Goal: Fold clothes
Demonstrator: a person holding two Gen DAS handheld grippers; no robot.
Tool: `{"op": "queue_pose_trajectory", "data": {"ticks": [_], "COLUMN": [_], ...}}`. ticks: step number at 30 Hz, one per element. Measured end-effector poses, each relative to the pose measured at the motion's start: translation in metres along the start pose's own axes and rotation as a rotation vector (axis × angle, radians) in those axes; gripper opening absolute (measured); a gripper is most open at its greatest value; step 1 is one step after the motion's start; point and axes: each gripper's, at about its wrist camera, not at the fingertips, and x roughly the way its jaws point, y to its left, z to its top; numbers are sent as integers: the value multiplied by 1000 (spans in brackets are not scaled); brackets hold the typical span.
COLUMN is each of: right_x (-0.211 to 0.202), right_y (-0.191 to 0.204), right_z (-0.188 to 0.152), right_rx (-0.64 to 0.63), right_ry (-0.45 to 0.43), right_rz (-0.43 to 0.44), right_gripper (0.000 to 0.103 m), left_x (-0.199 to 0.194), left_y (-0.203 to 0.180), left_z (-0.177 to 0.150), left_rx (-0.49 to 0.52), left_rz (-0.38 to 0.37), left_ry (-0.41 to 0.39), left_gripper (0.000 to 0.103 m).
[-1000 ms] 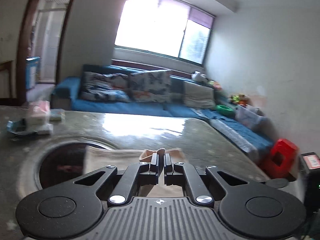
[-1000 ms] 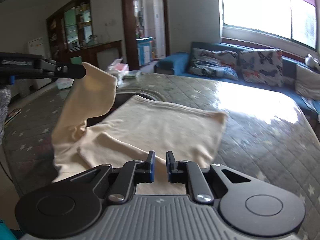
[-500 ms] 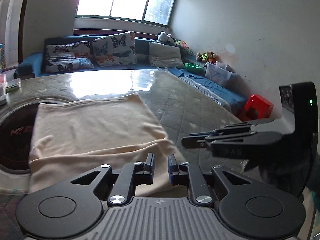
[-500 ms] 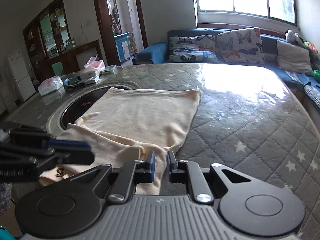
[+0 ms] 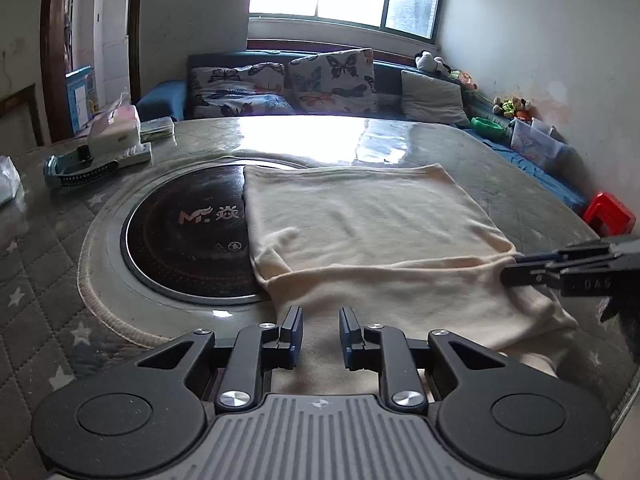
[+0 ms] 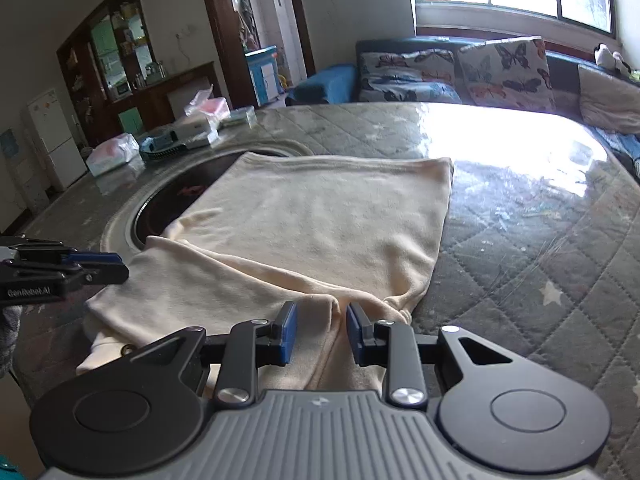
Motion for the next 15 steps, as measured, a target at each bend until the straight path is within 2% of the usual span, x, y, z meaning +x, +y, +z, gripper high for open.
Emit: {"op": "queue_pose_trajectory", "data": {"ticks": [4, 11, 15], "right_x": [4, -21, -5], "right_y": [5, 15, 6], "right_z": [-1, 16, 13], "right_rx": [-27, -64, -41], "right_ry": [13, -68, -12], "right_rz": [-28, -73, -105], "right_gripper": [9, 7, 8], "left_x": [9, 25, 34], "left_y": [2, 6, 9], "left_z": [3, 6, 9], "left_rx": [10, 27, 36], "left_rz": [5, 16, 23], "left_ry": [5, 15, 21], "left_gripper": [21, 21, 23]}}
